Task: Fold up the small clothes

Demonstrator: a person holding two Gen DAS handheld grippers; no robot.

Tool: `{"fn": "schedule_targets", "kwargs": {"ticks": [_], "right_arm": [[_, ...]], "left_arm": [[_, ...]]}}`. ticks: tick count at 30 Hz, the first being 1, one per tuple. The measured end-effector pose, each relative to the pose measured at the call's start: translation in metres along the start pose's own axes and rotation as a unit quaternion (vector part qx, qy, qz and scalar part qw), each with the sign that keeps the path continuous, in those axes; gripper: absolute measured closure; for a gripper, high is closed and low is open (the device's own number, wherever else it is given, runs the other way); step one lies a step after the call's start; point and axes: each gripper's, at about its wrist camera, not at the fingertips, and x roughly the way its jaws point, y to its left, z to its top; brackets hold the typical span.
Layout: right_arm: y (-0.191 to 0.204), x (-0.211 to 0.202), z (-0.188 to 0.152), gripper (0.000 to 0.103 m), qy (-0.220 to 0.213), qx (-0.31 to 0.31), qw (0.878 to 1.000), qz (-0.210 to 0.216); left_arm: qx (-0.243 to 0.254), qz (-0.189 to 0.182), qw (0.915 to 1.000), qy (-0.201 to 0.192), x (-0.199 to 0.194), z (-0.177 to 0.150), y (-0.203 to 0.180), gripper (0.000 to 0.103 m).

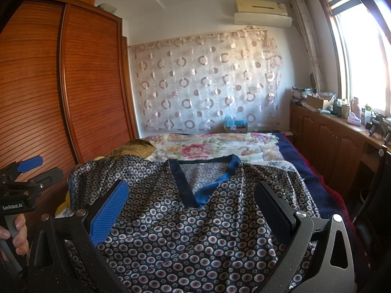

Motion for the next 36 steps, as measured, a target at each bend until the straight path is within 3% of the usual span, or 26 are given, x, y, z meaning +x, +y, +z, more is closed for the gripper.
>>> {"fn": "schedule_targets", "kwargs": {"ticks": [24, 36], "right_arm": [[0.006, 0.002, -0.002, 0.000, 0.004, 0.004, 1.000, 0.009], [0.006, 0.052, -0.024, 0.000, 0.044, -0.014, 0.998, 0.048]], "left_arm": [[-0.007, -0.002, 1.0000, 0.000, 0.012, -0.006, 0.005, 0.000], [-0.024, 0.006, 0.9973, 0.070, 0.068, -0.031, 0.049, 0.000]]}}
